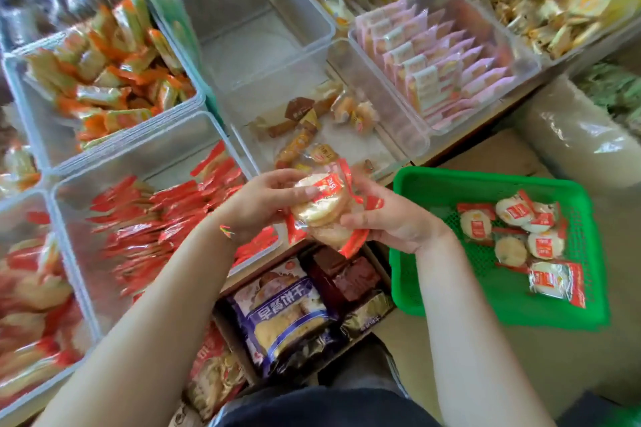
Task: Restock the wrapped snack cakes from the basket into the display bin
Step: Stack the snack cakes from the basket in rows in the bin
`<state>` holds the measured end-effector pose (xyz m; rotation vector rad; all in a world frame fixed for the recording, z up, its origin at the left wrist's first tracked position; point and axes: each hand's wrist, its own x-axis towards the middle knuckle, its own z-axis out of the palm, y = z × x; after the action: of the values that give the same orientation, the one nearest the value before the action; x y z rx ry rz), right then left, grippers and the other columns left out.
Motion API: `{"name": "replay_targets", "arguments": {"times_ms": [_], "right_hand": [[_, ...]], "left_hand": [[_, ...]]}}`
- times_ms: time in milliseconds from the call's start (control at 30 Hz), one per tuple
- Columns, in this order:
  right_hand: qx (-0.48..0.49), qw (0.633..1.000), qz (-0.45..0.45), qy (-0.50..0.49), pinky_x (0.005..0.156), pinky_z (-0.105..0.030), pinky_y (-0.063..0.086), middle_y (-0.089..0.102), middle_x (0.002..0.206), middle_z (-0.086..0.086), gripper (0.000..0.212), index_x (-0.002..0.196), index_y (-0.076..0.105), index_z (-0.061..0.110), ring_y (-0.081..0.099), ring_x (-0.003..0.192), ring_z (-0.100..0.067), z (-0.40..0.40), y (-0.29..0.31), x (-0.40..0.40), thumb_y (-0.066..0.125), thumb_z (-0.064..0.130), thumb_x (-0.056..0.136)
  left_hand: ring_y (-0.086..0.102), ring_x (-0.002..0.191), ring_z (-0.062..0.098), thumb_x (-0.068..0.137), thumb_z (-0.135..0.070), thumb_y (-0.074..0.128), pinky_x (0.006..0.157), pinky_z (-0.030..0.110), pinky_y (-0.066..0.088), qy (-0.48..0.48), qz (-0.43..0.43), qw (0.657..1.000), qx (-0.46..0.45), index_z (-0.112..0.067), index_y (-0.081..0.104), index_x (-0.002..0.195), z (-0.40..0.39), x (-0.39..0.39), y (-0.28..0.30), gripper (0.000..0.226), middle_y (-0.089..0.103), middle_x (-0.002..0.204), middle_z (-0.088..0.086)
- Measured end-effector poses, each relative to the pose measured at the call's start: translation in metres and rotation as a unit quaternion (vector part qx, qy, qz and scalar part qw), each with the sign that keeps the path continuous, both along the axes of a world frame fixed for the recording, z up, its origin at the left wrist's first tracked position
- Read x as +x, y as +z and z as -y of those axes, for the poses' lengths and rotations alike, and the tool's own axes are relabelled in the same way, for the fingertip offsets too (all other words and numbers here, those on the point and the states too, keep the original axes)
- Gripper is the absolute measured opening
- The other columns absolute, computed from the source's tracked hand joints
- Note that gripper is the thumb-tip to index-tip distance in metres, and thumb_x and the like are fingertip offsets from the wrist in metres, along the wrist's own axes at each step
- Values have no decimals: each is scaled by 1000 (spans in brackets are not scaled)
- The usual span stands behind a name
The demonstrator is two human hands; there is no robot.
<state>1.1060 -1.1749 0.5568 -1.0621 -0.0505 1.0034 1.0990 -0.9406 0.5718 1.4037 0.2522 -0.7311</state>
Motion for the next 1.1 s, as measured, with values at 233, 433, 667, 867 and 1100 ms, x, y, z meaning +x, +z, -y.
{"name": "replay_targets", "arguments": {"times_ms": [233, 433, 667, 867, 1100], "right_hand": [[-75, 996, 10, -51, 65, -34, 58, 67, 108, -9, 56, 128, 55, 12, 64, 94, -26, -101, 16, 4, 72, 9, 75], [-126, 984, -8, -129, 81, -42, 53, 69, 106, -13, 43, 124, 61, 8, 66, 92, -27, -162, 3, 0, 71, 5, 81], [-203, 968, 46, -140, 73, -34, 59, 74, 95, -14, 20, 98, 70, 10, 72, 88, -26, -213, -13, -2, 69, -2, 82], [-370, 859, 328, -132, 69, -17, 44, 63, 92, 3, 23, 106, 59, 20, 58, 81, -10, -259, -18, 42, 63, 9, 87], [-460, 604, 646, 83, 83, -39, 48, 65, 108, -8, 36, 112, 64, 20, 57, 103, -32, -302, -28, 96, 49, 3, 85]], "left_hand": [[54, 67, 16, 86, -21, 66, 53, 26, 46, 184, 10, 983, -19, -9, 64, 111, -109, -28, 8, 27, 62, 80, 4], [66, 75, 16, 85, 6, 57, 68, 39, 58, 291, 30, 955, -44, -4, 56, 123, -166, -66, -7, 39, 66, 95, 9], [61, 73, 26, 71, -1, 72, 68, 40, 50, 403, 68, 907, 105, -10, 68, 89, -209, -74, -27, 20, 66, 81, 10], [70, 84, 15, 73, -18, 79, 78, 37, 58, 378, 214, 874, 218, -27, 75, 93, -226, -34, -32, 22, 74, 89, -5], [64, 103, 20, 83, -38, 68, 88, 38, 47, 159, 303, 785, 516, -34, 73, 103, -216, 20, -66, 22, 73, 102, -6]]}}
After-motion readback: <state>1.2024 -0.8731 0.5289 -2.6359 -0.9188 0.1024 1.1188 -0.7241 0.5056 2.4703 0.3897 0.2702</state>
